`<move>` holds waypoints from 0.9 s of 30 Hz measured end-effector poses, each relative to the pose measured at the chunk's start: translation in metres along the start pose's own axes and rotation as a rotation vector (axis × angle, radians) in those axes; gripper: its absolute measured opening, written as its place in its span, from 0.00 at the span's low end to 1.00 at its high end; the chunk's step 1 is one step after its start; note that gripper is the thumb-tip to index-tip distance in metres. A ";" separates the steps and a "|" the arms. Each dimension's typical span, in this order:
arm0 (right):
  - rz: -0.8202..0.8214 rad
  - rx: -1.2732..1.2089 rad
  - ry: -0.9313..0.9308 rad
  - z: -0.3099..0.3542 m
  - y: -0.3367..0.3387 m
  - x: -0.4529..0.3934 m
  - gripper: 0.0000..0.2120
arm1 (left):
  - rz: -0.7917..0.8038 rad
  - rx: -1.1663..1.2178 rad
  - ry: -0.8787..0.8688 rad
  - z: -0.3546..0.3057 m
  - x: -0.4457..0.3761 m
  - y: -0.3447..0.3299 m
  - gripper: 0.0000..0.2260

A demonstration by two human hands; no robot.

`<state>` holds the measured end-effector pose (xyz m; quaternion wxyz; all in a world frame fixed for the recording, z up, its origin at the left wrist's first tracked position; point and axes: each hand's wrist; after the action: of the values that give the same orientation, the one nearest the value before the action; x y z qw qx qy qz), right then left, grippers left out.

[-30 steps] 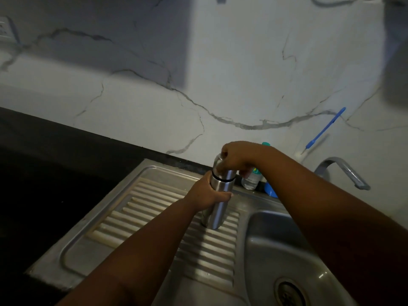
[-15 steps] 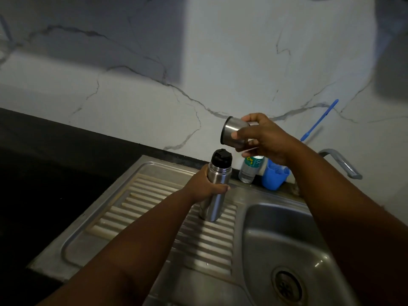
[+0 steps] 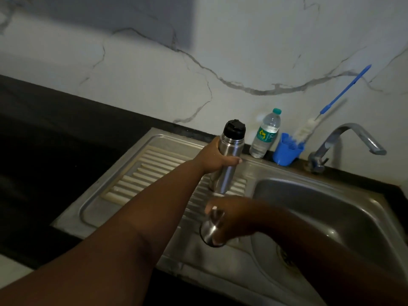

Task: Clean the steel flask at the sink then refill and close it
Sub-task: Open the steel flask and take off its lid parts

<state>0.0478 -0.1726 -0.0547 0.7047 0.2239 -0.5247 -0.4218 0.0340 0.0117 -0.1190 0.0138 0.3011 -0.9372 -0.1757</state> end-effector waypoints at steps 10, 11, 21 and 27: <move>-0.011 0.086 -0.013 -0.015 -0.055 -0.011 0.27 | 0.008 0.052 -0.013 0.004 -0.003 0.000 0.32; -0.020 0.102 -0.018 -0.014 -0.055 -0.010 0.29 | 0.007 0.054 -0.016 0.004 -0.002 0.000 0.32; -0.024 0.010 -0.067 -0.016 -0.027 -0.011 0.38 | 0.015 0.038 -0.012 0.002 -0.001 0.001 0.35; -0.502 -0.167 -0.027 -0.039 0.057 0.013 0.12 | -0.020 0.078 -0.005 -0.003 0.003 -0.002 0.36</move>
<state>0.1061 -0.1571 -0.0180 0.5869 0.2826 -0.4255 -0.6282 0.0329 0.0074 -0.1167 -0.0022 0.3101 -0.9404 -0.1399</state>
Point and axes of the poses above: each hand's wrist, its own x-axis away from the middle knuckle, its own y-axis out of the back of the hand, z = x × y, and after that the axes turned 5 degrees about z, right-handed
